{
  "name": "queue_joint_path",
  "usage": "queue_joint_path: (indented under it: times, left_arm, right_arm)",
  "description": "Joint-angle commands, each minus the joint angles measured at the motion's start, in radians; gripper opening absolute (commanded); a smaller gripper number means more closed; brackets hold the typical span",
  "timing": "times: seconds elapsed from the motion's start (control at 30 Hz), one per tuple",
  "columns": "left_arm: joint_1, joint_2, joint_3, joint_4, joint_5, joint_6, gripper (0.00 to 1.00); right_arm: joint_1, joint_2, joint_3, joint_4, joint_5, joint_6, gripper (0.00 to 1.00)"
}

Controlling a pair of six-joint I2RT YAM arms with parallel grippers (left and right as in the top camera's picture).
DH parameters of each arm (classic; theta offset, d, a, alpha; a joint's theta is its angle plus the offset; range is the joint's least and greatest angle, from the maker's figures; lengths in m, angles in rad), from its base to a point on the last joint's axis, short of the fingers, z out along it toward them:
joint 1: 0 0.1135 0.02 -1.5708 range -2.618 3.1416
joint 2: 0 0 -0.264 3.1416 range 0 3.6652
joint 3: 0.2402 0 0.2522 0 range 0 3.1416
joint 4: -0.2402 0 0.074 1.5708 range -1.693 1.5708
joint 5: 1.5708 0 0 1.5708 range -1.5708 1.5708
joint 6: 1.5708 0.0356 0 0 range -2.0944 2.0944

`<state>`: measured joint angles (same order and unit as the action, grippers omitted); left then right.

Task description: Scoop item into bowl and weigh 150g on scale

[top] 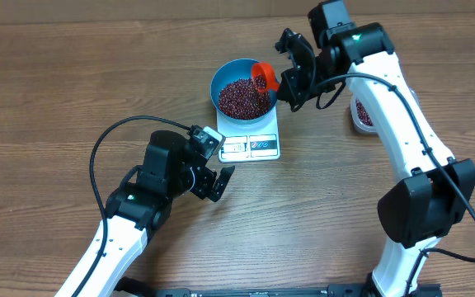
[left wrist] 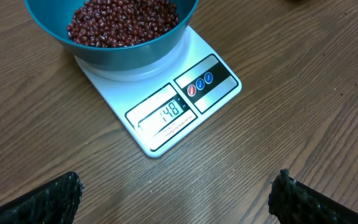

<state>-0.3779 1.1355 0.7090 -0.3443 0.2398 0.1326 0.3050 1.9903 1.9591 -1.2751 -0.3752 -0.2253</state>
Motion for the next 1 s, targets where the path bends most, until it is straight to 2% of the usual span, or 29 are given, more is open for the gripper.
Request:
queue_joint_path:
  times: [0.0,0.2,0.97]
  left_arm:
    - [0.005,0.003,0.021,0.001,0.012,-0.010,0.99]
    - [0.005,0.003,0.021,0.001,0.012,-0.010,0.99]
    - [0.005,0.003,0.021,0.001,0.012,-0.010,1.00]
  right_arm:
    - [0.047,-0.037,0.031,0.007,0.080,-0.005,0.04]
    - [0.089,-0.037,0.031,0.010,0.225,0.020,0.04]
    - [0.118,-0.037,0.031,0.010,0.335,-0.044,0.04]
